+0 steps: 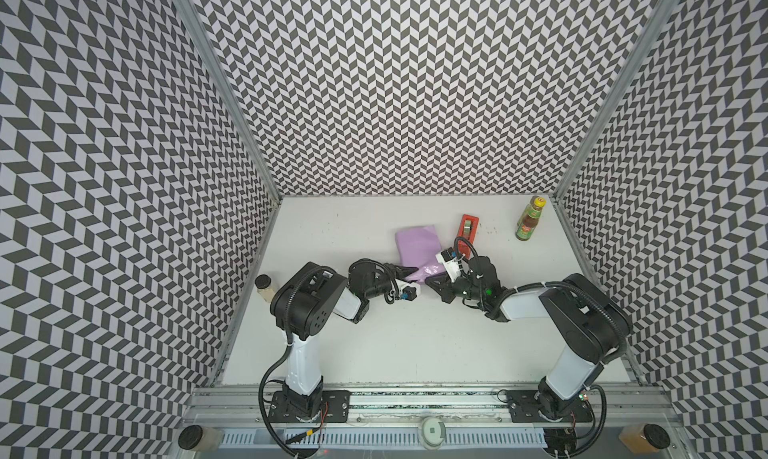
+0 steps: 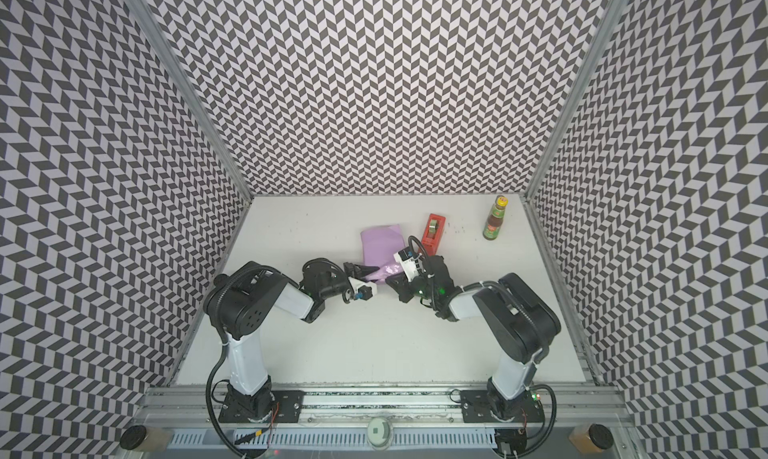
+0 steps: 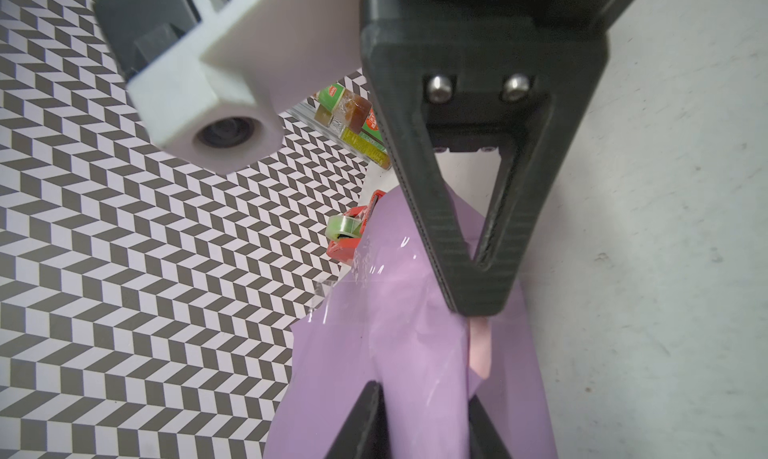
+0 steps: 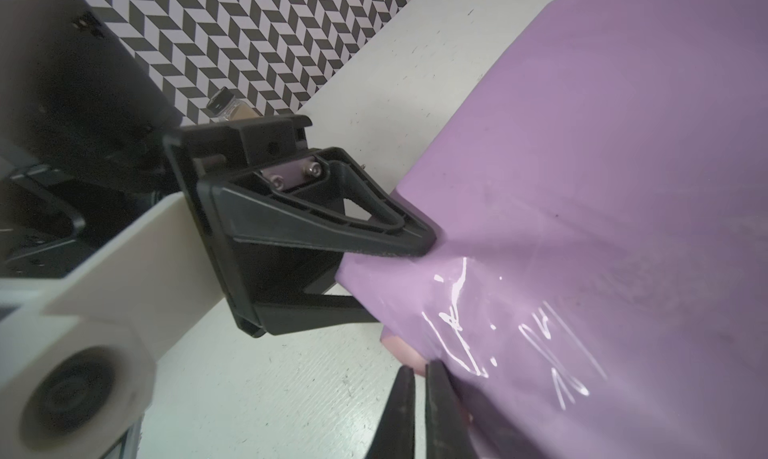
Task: Wrap the gift box in paper
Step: 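Smooth the tape along the flap with the right gripper while the left holds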
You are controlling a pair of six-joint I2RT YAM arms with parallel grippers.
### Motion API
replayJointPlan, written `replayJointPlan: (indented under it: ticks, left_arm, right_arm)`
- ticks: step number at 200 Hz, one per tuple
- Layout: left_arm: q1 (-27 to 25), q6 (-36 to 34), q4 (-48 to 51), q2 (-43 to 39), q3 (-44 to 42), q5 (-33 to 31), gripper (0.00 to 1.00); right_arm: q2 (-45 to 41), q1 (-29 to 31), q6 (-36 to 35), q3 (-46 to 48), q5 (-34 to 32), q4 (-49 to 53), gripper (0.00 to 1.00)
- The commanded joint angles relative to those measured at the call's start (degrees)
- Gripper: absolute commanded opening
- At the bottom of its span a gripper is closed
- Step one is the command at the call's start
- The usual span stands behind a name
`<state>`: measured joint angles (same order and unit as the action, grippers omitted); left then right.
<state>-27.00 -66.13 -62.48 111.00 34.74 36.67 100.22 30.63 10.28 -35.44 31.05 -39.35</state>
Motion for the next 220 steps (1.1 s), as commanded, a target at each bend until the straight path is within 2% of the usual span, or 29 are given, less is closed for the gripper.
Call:
replayJointPlan:
  ticks: [1,80,162,220]
  left_arm:
    - [-0.39,-0.17,3.94,0.54,0.33,0.68,0.31]
    - [-0.42,-0.10,4.12,0.49,0.34,0.60,0.31]
    - [-0.46,-0.14,4.18,0.62,0.45,0.69,0.31]
    - [-0.51,-0.10,4.22,0.53,0.45,0.78,0.31]
  right_arm:
    - [0.94,0.30,-1.56,0.38,-2.52,-4.14,0.10]
    - [-2.93,0.47,-3.11,6.38,1.38,-11.37,0.10]
    - [3.07,0.48,-3.08,1.64,-3.32,-9.34,0.08]
    - [4.34,0.54,-3.16,1.63,-6.79,-12.85,0.06]
